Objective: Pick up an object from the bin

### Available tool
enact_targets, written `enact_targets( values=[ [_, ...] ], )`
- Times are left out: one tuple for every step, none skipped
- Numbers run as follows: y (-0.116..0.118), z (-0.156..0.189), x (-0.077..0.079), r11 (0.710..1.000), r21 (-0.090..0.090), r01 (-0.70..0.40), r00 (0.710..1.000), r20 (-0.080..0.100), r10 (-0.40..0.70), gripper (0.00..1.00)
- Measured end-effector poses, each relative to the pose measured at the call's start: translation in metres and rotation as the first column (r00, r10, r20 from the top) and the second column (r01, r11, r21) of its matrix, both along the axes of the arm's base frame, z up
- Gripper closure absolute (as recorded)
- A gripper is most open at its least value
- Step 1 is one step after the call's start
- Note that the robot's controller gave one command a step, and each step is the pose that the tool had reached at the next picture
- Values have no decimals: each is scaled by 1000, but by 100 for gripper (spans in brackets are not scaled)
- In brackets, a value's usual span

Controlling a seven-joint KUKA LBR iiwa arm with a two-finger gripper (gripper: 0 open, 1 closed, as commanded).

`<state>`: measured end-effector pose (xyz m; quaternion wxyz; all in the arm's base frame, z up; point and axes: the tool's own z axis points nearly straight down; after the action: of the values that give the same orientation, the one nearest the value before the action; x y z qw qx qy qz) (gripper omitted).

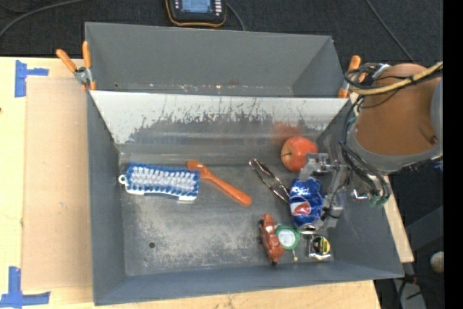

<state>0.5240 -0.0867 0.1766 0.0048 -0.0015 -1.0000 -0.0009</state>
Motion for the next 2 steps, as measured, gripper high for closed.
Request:
enact_targets(
  values=[
    [0, 4, 2, 1000, -1, -5, 1000, 8, 5, 0],
    [-50, -44, 57, 970, 0, -243, 970, 6, 243, 0]
  ],
)
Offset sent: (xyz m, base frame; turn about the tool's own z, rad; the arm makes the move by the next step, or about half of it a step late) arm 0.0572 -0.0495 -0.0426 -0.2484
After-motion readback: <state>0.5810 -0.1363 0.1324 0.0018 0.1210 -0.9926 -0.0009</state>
